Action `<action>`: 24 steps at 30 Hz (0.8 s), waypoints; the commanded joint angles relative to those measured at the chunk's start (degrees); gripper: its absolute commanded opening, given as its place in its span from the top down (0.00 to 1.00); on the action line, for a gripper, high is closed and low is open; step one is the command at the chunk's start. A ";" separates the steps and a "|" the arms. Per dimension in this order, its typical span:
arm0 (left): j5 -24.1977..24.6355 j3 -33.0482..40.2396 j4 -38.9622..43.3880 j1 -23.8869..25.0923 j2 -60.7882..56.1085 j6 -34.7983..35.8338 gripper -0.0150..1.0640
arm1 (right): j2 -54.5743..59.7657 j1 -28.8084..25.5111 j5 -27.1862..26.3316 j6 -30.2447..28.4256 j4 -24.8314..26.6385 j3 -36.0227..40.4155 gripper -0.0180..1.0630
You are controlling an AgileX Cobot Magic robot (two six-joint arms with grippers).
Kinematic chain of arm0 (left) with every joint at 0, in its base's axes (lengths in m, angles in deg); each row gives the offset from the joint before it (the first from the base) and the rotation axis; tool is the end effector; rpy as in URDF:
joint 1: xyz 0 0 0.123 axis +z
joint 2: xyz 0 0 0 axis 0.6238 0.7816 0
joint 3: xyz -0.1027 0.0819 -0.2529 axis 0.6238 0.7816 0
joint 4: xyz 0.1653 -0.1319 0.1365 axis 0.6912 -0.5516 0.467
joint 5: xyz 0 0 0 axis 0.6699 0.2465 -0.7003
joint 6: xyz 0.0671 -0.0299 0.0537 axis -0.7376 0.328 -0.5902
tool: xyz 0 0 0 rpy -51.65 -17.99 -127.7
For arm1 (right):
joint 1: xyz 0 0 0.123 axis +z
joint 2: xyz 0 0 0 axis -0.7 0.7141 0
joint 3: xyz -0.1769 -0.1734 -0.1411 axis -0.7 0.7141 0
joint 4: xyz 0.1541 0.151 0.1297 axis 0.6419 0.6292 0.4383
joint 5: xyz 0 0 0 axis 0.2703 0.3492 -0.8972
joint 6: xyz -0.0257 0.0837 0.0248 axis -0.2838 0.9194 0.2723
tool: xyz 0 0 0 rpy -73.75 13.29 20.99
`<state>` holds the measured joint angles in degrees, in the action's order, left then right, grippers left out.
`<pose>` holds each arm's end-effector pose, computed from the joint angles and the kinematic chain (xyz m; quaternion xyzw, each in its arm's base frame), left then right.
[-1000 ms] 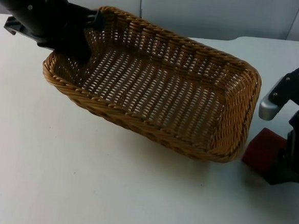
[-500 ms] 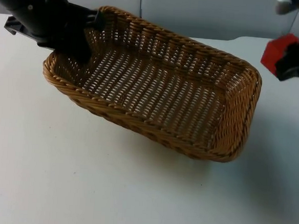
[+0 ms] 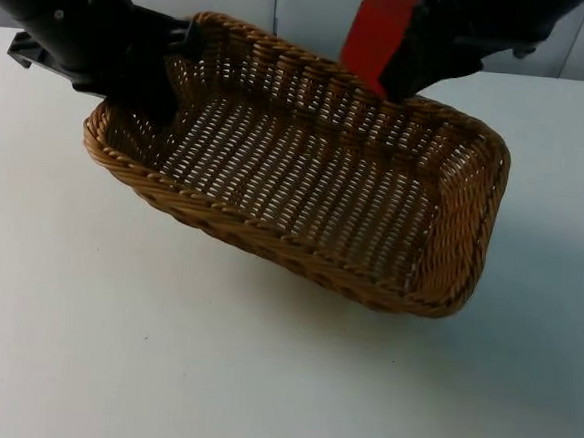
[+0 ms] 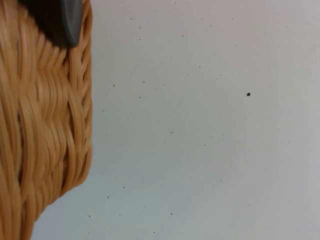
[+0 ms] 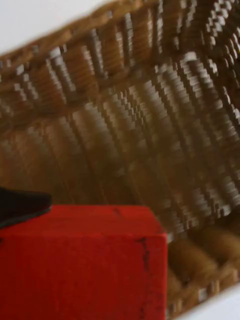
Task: Pick up the basket with the left hand and place the cube into the basket with the right hand.
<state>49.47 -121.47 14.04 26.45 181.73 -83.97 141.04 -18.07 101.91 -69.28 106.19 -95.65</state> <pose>0.3881 -0.1163 0.1816 0.1338 0.9437 -0.2011 0.2259 0.3411 0.1923 0.2487 -0.4023 0.8731 0.1261 0.2448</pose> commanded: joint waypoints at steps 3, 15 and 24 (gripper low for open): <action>-0.26 -0.13 -1.79 -0.11 -1.10 0.69 0.99 | 1.57 3.10 1.75 5.48 -0.92 -0.68 0.97; -0.26 -0.13 -1.79 -0.11 -1.10 0.69 0.99 | 3.24 4.59 3.29 8.84 -5.88 1.92 0.34; -0.26 -0.13 -1.79 -0.11 -1.10 0.69 0.99 | -1.19 2.60 2.65 11.12 -10.02 1.92 0.85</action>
<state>49.33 -121.47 14.57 26.45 181.73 -84.17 142.21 -14.51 105.93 -59.23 97.75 -93.98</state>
